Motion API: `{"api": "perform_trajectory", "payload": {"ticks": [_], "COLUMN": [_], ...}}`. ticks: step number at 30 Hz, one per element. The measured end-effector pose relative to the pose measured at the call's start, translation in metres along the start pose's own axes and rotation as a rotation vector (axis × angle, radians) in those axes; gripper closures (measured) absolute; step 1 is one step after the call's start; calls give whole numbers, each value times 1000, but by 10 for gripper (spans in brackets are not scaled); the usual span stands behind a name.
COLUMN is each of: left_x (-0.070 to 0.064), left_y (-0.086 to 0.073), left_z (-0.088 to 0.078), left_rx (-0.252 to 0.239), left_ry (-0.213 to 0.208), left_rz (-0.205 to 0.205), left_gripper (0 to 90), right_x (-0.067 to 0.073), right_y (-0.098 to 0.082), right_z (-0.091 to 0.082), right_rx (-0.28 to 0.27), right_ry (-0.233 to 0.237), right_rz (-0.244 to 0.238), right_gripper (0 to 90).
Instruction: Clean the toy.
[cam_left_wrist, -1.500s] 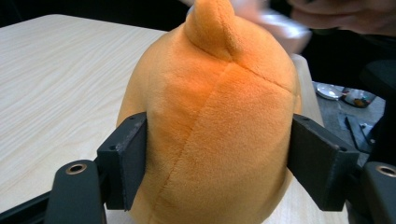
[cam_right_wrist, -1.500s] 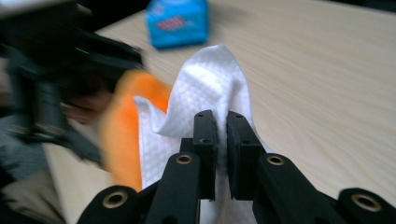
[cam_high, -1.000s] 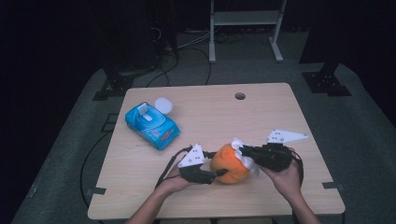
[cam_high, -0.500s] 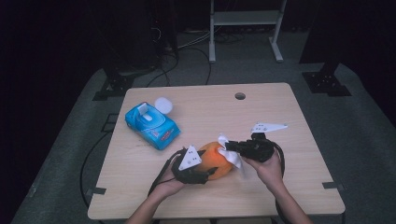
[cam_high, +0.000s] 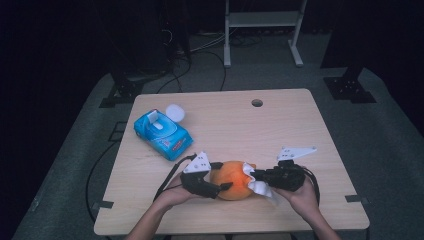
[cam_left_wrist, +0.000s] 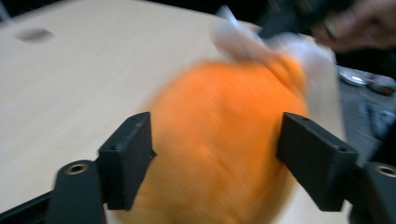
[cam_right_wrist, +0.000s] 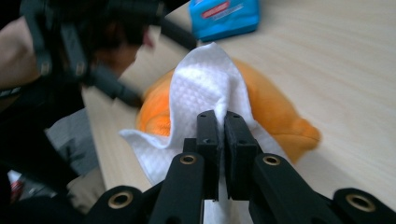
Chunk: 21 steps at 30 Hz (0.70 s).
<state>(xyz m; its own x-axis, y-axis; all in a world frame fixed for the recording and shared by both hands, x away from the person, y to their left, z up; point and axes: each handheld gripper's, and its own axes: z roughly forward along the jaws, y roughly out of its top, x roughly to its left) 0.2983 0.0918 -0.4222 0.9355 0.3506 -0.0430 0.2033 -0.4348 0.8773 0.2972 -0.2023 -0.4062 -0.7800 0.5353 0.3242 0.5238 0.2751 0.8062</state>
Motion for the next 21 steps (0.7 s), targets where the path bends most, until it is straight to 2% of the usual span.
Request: {"api": "perform_trajectory", "payload": {"ticks": [4,6,8,9,11,15,17,19,21], "left_x": [-13,-19,-25,-26,-24,-8,-1,2,1], "left_y": [-8,-8,-6,-4,1,11,13,11,7], "left_z": [-4,-10,-16,-18,-21,-17,-12,-3,2], "left_rx": [12,16,29,27,23,-13,-12,18,22], "left_ry": [-55,-103,-126,-126,-102,-64,-80,-108,-118], "left_rz": [10,7,41,54,81,59,37,52,53], "left_gripper": [256,256,256,245,243,277,330,402,457], "right_x": [-3,-3,-1,1,4,10,12,11,6], "right_y": [0,0,0,-1,-3,-9,-11,-12,-14], "right_z": [-3,-2,0,1,5,7,6,4,3], "right_rx": [-28,-31,-20,-11,13,47,60,60,55], "right_ry": [-35,-49,-51,-41,-35,19,7,9,20], "right_rz": [42,59,58,52,33,-22,-52,-47,-32], "right_gripper": [851,851,851,851,850,849,847,843,839]}}
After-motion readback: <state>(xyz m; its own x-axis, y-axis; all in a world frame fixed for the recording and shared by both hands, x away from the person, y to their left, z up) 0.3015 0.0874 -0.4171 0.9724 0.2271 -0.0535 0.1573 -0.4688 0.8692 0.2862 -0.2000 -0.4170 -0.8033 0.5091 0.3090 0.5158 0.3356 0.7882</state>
